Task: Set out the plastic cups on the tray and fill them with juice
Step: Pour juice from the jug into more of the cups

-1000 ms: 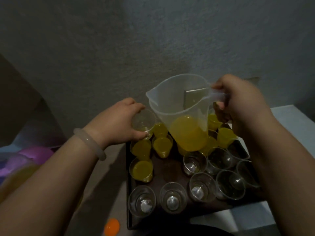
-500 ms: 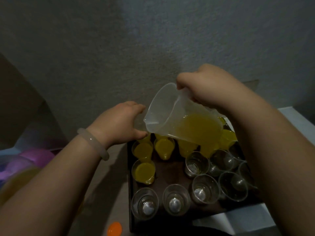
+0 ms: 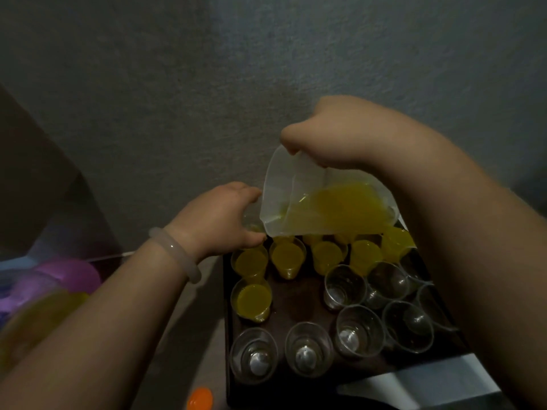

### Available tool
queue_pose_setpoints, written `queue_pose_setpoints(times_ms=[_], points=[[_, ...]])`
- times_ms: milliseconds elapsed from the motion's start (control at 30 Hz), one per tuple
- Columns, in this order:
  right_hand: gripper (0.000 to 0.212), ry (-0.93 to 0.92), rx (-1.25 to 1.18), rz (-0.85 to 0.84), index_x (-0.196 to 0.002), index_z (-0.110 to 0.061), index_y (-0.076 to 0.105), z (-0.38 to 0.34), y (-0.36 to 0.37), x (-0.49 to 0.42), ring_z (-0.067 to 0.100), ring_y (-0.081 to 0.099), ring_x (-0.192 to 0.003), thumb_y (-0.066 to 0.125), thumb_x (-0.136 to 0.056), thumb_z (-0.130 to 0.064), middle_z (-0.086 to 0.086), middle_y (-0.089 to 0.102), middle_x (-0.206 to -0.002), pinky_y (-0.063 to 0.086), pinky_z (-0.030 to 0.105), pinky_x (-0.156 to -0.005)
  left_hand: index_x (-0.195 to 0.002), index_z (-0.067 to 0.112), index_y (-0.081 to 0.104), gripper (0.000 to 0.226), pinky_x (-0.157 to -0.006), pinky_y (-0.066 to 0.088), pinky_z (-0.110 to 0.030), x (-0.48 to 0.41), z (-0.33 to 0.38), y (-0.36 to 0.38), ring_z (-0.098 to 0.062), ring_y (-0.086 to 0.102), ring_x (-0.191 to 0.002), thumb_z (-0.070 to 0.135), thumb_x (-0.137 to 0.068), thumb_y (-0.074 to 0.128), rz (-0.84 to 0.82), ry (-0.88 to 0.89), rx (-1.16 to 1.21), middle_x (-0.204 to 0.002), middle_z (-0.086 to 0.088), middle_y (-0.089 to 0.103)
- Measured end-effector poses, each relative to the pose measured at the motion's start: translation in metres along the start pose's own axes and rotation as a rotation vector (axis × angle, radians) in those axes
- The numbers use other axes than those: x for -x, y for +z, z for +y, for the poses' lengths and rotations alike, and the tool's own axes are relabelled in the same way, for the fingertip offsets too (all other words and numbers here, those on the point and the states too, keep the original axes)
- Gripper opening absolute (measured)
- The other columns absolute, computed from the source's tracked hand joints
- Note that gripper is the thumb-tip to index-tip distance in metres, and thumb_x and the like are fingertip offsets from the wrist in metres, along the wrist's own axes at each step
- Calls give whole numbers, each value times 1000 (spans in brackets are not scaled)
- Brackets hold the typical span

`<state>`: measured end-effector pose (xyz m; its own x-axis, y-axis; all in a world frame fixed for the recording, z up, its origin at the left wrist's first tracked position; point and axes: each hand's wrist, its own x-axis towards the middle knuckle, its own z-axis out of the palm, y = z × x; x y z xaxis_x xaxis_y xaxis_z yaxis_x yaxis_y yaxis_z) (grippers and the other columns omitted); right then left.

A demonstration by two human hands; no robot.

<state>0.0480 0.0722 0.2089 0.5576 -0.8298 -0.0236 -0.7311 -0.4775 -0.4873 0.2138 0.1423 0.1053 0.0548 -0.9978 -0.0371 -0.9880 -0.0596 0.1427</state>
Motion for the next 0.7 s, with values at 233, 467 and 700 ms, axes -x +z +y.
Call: queue_pose_setpoints(times_ms=[233, 467, 700], points=[[33, -30, 65, -18, -58, -16, 52, -9, -2, 1, 19, 50, -58, 53, -83, -37, 4, 55, -61, 29, 28, -50, -141, 26, 42, 78, -97, 45, -31, 0, 2, 0, -14, 49, -120, 50, -73, 72, -3, 3, -14, -134, 4, 50], [30, -56, 129, -9, -64, -17, 52, -15, -4, 0, 16, 47, -59, 51, -85, -39, 2, 51, -65, 26, 27, -49, -138, 23, 45, 76, -95, 44, -28, 2, 4, -1, -14, 51, -118, 48, -72, 74, 15, -10, 6, -132, 3, 53], [29, -63, 149, -4, -65, -20, 48, -17, -3, 0, 14, 46, -61, 50, -85, -40, 0, 49, -69, 26, 26, -50, -139, 22, 44, 77, -97, 43, -29, 4, 4, 0, -15, 50, -119, 46, -73, 74, 26, -16, 19, -133, 3, 51]])
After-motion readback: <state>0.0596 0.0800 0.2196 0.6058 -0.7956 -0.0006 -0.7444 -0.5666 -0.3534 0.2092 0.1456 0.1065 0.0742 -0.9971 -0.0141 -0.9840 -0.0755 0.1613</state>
